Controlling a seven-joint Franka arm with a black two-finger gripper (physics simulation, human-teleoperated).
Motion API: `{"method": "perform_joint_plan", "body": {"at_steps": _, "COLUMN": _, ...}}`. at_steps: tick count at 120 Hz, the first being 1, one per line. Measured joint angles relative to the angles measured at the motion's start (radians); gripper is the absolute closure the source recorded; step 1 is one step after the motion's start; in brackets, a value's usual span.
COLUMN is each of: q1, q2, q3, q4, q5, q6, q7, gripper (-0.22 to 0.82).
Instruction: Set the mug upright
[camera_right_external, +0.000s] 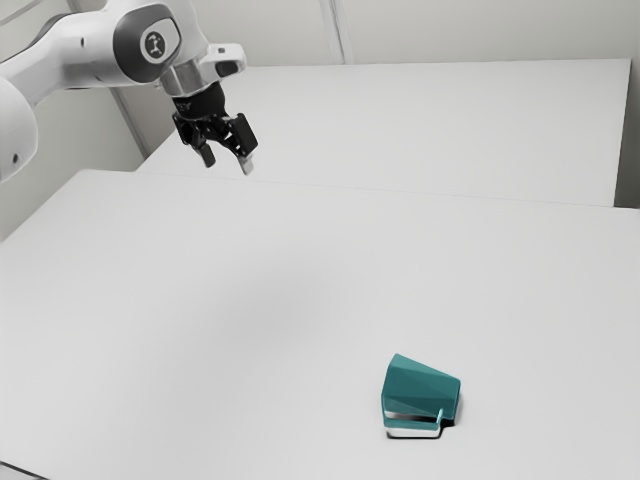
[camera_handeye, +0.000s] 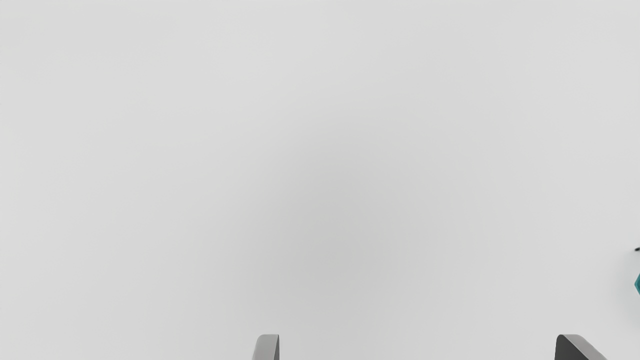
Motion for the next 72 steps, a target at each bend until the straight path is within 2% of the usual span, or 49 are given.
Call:
{"method": "perform_joint_plan", "body": {"at_steps": 41, "q1": 0.007, "q2": -0.006, "q3": -0.001, "q4": -0.043, "q5": -0.014, "q6": -0.015, "q7": 0.014, "gripper": 0.0}}
{"method": "perform_joint_plan", "body": {"at_steps": 56, "q1": 0.02, "q2": -0.069, "q3": 0.007, "q4": -0.204, "q5": -0.15, "q6": 0.009, "q7": 0.01, "gripper": 0.0}}
{"method": "perform_joint_plan", "body": {"at_steps": 72, "q1": 0.016, "q2": -0.111, "q3": 0.009, "q4": -0.391, "q5": -0.323, "q6": 0.122, "q7": 0.038, "gripper": 0.0}}
